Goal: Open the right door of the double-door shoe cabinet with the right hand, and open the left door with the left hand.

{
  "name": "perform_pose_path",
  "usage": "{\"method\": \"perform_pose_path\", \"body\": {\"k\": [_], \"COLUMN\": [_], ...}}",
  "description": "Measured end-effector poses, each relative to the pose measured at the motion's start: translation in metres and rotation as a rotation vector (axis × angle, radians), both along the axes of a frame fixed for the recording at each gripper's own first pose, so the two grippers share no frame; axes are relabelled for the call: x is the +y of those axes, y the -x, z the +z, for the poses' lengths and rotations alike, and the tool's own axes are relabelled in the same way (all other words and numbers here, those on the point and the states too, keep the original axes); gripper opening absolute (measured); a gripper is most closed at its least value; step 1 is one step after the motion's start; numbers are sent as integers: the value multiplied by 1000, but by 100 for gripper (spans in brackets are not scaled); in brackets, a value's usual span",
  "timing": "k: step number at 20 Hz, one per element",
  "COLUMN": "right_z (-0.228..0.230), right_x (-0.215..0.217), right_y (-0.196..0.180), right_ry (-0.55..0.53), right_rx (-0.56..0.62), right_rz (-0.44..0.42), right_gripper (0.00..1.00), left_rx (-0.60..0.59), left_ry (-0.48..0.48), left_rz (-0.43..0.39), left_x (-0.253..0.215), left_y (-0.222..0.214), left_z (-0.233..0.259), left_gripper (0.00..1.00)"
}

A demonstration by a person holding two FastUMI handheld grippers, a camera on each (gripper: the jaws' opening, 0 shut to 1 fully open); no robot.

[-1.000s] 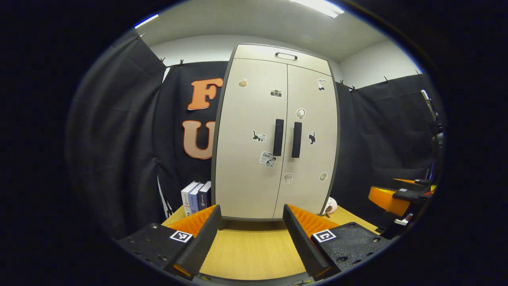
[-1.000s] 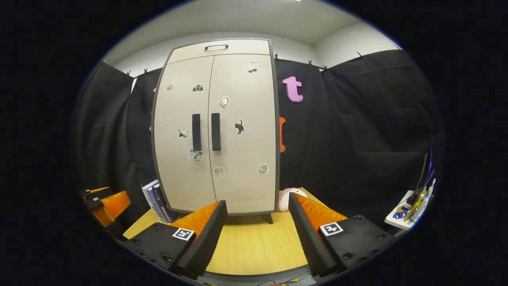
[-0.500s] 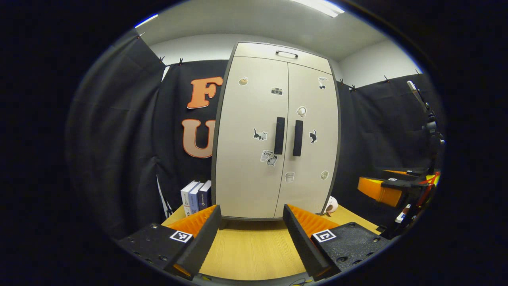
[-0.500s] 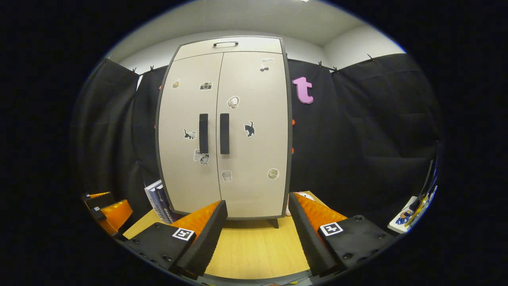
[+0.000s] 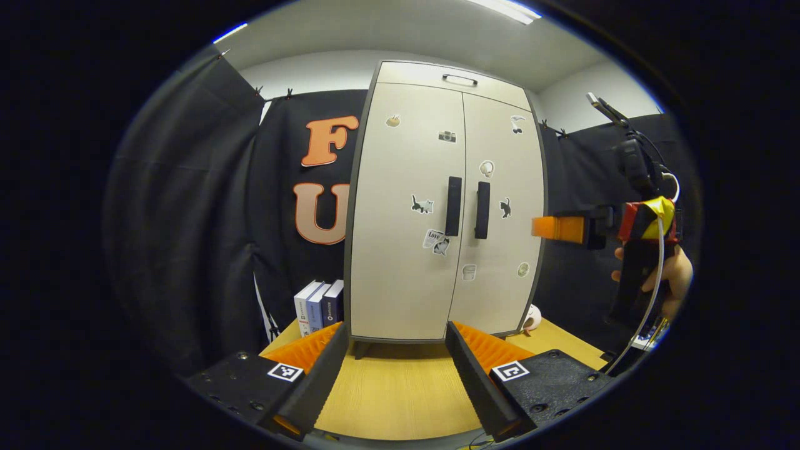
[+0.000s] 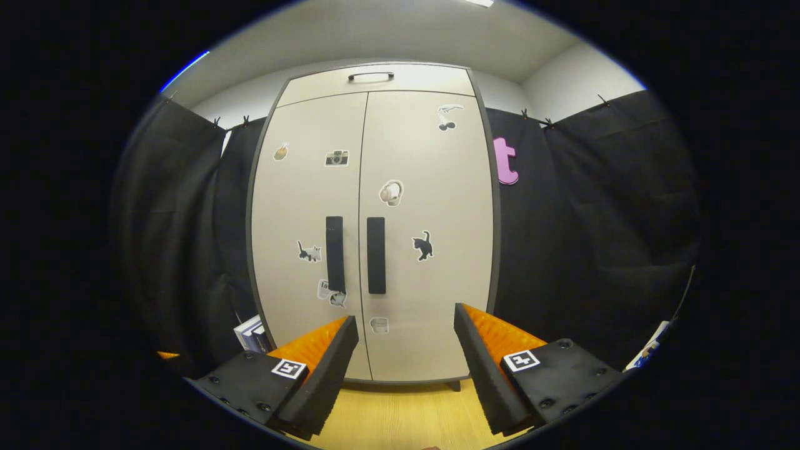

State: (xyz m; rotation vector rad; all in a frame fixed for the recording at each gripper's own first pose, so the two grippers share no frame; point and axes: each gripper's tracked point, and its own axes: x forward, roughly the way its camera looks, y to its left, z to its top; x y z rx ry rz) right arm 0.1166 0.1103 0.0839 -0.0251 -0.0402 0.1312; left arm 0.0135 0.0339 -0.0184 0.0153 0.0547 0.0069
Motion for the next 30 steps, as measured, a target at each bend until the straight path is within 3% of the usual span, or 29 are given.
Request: {"method": "perform_pose_path", "body": {"k": [6,14,15,17,19,20,21,22,23,24,26,30], "right_z": [29,27,28,27,23,21,21,20,17,18,14,12], "right_x": [22,54,56,58,59,59,59,59,60,60,62,66], "right_y": [-58,-134,-143,-154,-164,-168,-172,-174,-178,-178,-182,-185], "right_ry": [-13,15,25,40,33,23,13,7,4,0,-5,-30], "right_rx": [-11,32,30,33,52,62,70,79,86,91,110,150], "right_rz": [6,19,21,16,10,8,8,9,13,13,20,33], "right_gripper": [99,99,92,91,80,84,77,84,76,76,52,48], "left_rx": [11,16,18,24,30,32,33,34,35,36,35,40], "left_ry": [10,8,4,-2,3,6,8,8,7,6,-1,3], "left_rz": [21,54,60,69,76,79,82,82,81,79,77,82], "left_x": [15,33,36,40,43,44,45,46,45,44,44,46], "left_y": [-8,-23,-25,-29,-31,-31,-31,-33,-32,-32,-31,-28], "left_z": [-4,-7,-9,-11,-13,-14,-14,-15,-15,-15,-15,-16], "left_gripper": [95,95,95,95,95,95,95,95,95,95,95,92]}}
